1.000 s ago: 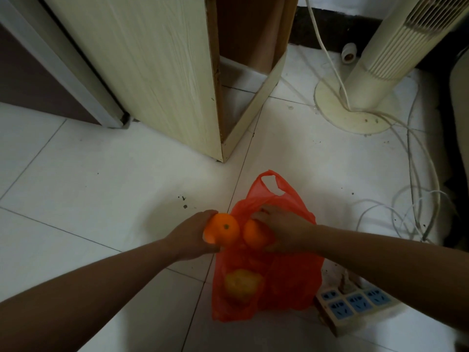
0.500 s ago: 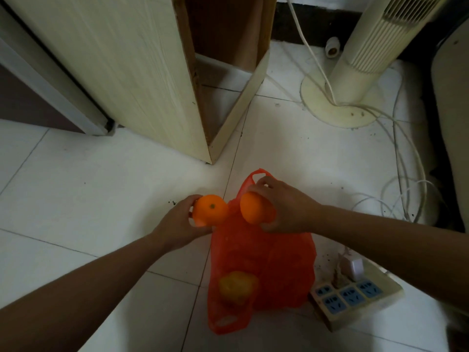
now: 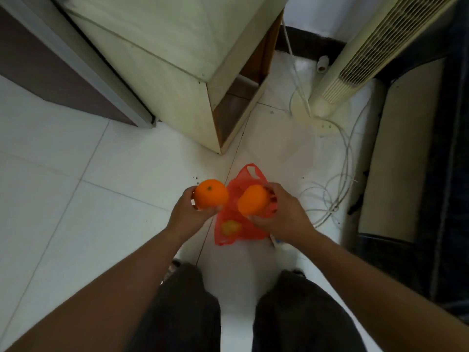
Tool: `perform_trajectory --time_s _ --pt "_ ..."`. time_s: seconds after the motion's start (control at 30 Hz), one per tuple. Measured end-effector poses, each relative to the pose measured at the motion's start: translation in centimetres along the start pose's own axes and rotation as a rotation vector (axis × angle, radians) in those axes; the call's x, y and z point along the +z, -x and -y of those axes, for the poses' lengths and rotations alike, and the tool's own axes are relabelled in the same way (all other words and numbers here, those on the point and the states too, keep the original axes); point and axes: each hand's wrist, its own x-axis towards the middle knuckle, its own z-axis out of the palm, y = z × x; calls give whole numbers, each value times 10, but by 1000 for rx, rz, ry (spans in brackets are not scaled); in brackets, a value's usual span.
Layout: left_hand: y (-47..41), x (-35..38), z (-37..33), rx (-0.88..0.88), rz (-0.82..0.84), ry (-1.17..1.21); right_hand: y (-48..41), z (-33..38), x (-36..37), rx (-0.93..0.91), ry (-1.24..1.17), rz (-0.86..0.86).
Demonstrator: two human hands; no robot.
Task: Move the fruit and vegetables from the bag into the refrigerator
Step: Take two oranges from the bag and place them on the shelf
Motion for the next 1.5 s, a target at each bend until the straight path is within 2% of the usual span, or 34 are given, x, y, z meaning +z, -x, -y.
perform_trajectory --time_s 0.1,0.27,0.53,0.73,0.9,1.1,1.3,1.5 --pt "81 -19 -47 -114 -37 96 67 45 -31 46 -118 -27" --pt "203 -51 -117 -170 -114 190 167 113 -97 -17 -155 -12" --pt "355 -78 -191 -102 -277 347 269 184 -179 -120 -154 83" --pt "421 -115 -211 -11 -408 470 298 246 -191 -269 -142 173" --pt "456 -145 -201 -2 -535 575 313 286 -170 -313 -89 246" --pt "489 -187 -153 -36 -657 708 338 335 -116 -357 -9 337" --pt "508 -261 -83 -25 -778 758 369 397 -13 -385 -15 321" --pt "542 -376 5 19 -769 685 407 464 106 -446 -78 292"
